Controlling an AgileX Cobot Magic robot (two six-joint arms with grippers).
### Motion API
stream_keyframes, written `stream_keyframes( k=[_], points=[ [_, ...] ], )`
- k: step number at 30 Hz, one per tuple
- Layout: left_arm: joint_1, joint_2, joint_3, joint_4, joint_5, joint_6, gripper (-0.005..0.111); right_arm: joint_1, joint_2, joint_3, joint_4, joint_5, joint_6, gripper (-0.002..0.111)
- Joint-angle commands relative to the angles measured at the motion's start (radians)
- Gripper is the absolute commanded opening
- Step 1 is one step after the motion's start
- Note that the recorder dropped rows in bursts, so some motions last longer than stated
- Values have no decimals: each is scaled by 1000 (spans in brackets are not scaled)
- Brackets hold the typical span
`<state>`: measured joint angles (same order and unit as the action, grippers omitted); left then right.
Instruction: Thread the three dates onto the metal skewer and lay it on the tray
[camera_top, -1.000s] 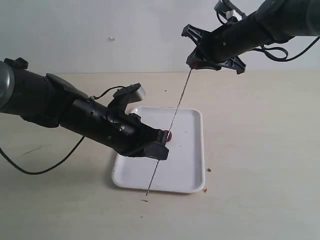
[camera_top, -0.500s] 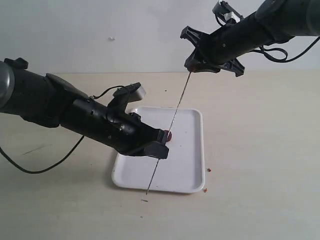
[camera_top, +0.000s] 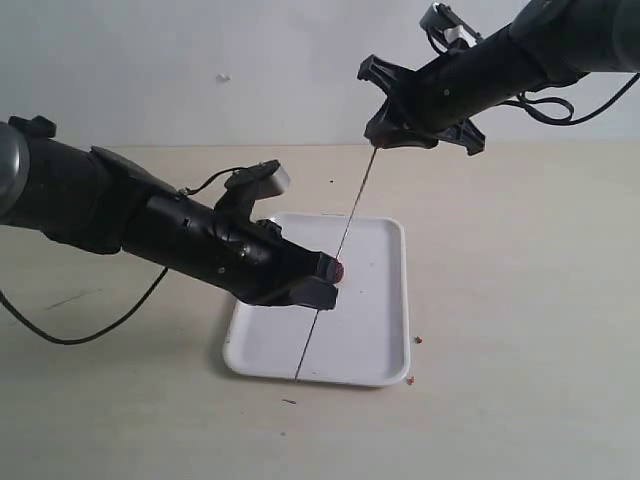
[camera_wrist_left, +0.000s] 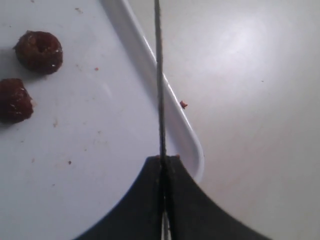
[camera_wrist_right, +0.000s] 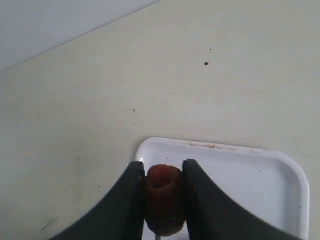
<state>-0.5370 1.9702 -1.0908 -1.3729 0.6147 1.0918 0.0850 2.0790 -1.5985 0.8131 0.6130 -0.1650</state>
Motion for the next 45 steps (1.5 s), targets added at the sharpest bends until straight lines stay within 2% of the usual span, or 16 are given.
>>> stream_keyframes(
  k=[1, 21, 30, 33, 38, 40, 45],
  points=[
    [-1, -2, -26, -30, -17, 8, 0, -4, -5, -5, 0, 20, -16, 25],
    [-1, 86, -247, -265, -89, 4, 0, 31, -5, -3, -3, 46, -18, 25],
    [-1, 109, -318, -286, -133, 4, 0, 31, -5, -3, -3, 50, -78, 26],
    [-1, 109, -319, -286, -172, 4, 0, 31, -5, -3, -3, 50, -78, 35],
    [0, 109, -319, -217, -179, 4, 0, 31, -7, -3, -8, 50, -117, 61],
    [2, 109, -319, -153, -179, -15, 0, 31, -14, -3, -22, 52, -128, 66],
    [30, 109, -319, 65, -114, -171, 0, 26, -42, -3, -97, 41, -128, 66]
  ],
)
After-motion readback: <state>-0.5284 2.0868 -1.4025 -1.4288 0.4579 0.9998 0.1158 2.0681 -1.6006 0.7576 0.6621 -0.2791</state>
